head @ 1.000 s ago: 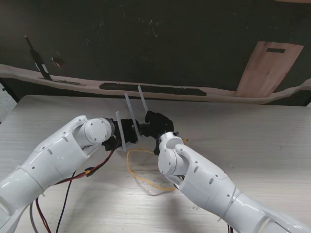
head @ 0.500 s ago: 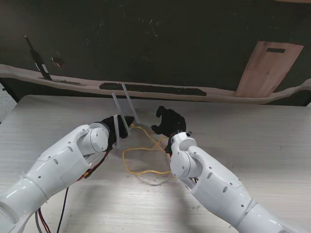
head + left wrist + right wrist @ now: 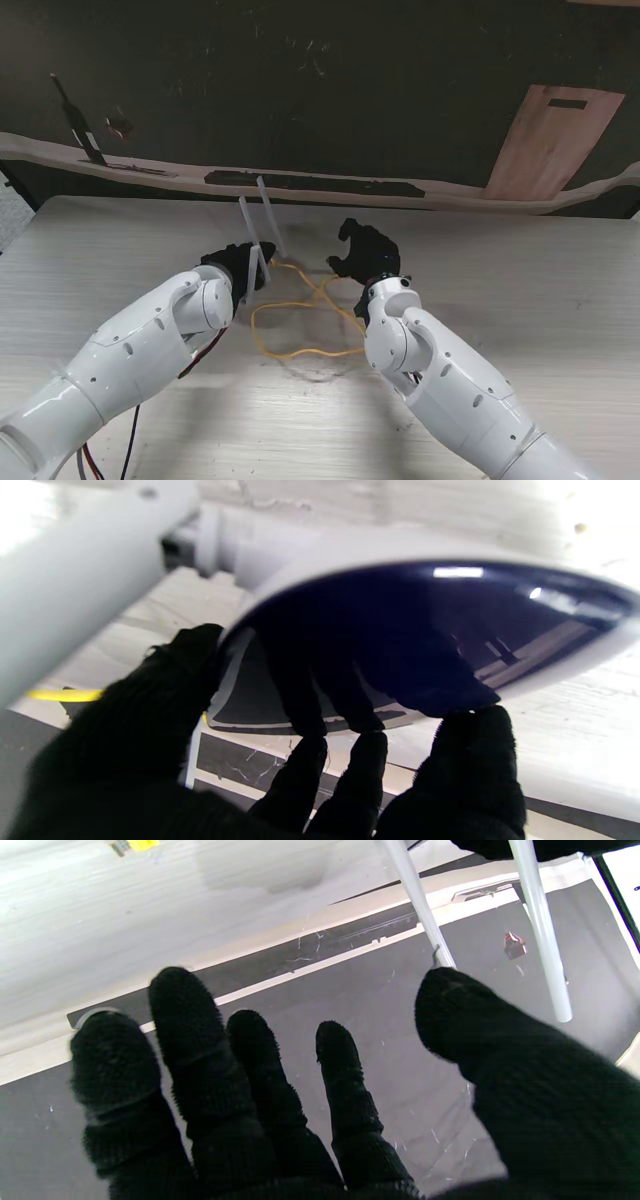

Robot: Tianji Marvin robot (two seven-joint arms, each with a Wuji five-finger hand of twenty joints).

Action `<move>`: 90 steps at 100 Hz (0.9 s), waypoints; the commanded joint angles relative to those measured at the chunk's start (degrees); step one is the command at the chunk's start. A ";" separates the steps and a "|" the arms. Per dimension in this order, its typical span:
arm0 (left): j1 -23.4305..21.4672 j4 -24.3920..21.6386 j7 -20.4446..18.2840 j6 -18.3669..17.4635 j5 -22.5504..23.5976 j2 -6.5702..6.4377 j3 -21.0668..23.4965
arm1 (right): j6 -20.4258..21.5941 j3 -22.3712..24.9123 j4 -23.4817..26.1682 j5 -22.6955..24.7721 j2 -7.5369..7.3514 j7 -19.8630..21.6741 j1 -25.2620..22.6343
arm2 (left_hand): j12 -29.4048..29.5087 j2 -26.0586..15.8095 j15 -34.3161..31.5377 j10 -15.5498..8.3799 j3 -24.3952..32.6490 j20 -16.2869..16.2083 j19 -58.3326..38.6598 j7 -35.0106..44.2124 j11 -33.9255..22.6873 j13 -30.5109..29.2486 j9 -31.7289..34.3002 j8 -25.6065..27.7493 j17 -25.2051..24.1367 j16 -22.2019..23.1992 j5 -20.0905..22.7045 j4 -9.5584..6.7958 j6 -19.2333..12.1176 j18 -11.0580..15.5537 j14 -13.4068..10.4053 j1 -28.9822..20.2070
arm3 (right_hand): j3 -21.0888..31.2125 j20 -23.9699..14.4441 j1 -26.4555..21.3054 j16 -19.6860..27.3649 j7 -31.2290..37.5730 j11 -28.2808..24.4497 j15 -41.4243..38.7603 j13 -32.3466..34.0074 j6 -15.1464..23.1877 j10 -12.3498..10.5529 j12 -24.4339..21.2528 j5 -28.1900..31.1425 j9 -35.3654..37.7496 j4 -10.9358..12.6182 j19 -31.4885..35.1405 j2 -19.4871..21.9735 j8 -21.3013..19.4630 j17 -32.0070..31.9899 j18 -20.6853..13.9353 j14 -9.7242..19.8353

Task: Untangle the Ethernet cable and plug it into the router

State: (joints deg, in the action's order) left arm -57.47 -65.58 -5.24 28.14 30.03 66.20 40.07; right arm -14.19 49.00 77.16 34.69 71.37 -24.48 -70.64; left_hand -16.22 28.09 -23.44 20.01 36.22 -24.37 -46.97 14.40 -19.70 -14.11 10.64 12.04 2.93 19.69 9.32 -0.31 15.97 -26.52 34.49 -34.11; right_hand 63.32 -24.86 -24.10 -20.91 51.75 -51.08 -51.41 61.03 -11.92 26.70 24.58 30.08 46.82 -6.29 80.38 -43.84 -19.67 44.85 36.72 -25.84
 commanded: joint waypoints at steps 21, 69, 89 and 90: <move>0.06 1.31 -4.69 3.10 0.02 -0.28 -4.76 | 1.00 0.90 0.65 -0.03 -0.05 -0.52 -1.07 | 2.06 -5.63 -2.94 -3.28 -7.63 -0.85 -2.02 2.93 3.21 2.24 0.41 0.12 -4.60 1.76 1.30 3.78 0.62 6.43 -10.61 6.10 | -0.60 -1.35 1.91 -0.93 -1.18 0.67 0.20 0.15 -0.93 2.23 -1.00 -0.09 -0.31 -0.03 -0.69 1.48 0.70 -0.22 3.27 -1.76; -5.55 -6.82 -3.62 -0.38 5.62 -2.10 3.58 | 1.91 2.11 1.43 1.11 -0.45 -1.22 -1.98 | 1.41 -6.96 -1.61 -3.17 -12.48 0.35 -0.86 3.93 1.79 3.51 0.72 0.44 -6.17 1.88 2.66 2.65 -0.43 8.22 -10.59 4.82 | -0.94 -1.91 2.25 -0.97 -1.24 0.79 0.33 -0.02 -0.90 2.16 -1.00 -0.29 -0.59 -0.08 -0.91 1.64 0.72 -0.20 3.27 -1.89; -9.38 -10.95 -1.36 -2.68 8.51 -2.45 8.58 | 2.29 2.62 2.17 1.66 -0.72 -1.02 -2.34 | 0.92 -7.00 -1.61 -3.10 -11.71 0.30 -1.10 4.62 0.97 3.76 0.73 0.84 -6.11 1.90 3.24 2.35 -0.32 8.97 -11.34 4.35 | -1.69 -2.22 3.08 -0.98 -1.37 0.97 0.50 -0.51 -1.01 2.22 -1.05 -0.34 -0.78 -0.22 -0.86 2.11 0.78 -0.63 3.27 -2.16; -9.59 -11.16 -1.19 -2.79 8.64 -2.44 8.85 | 2.34 2.67 2.23 1.70 -0.74 -1.01 -2.37 | 0.90 -7.02 -1.61 -3.10 -11.66 0.29 -1.11 4.65 0.96 3.79 0.73 0.85 -6.12 1.90 3.27 2.34 -0.30 9.01 -11.26 4.33 | -1.74 -2.23 3.16 -0.98 -1.39 0.98 0.51 -0.54 -1.00 2.23 -1.06 -0.38 -0.79 -0.23 -0.87 2.15 0.78 -0.66 3.27 -2.17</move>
State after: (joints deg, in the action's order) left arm -66.32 -75.29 -6.91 25.86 38.33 64.02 48.35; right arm -12.53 51.45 78.46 36.23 70.78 -26.06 -72.46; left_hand -14.32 21.79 -24.22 17.21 24.62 -25.03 -47.76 18.15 -18.06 -10.33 11.49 11.82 -2.16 21.13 11.70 2.58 15.43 -21.72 30.01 -29.98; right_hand 62.65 -26.10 -22.73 -20.97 51.69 -50.99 -51.38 61.02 -11.98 26.75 24.05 30.20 46.82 -6.31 80.25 -42.96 -19.56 44.83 36.77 -25.88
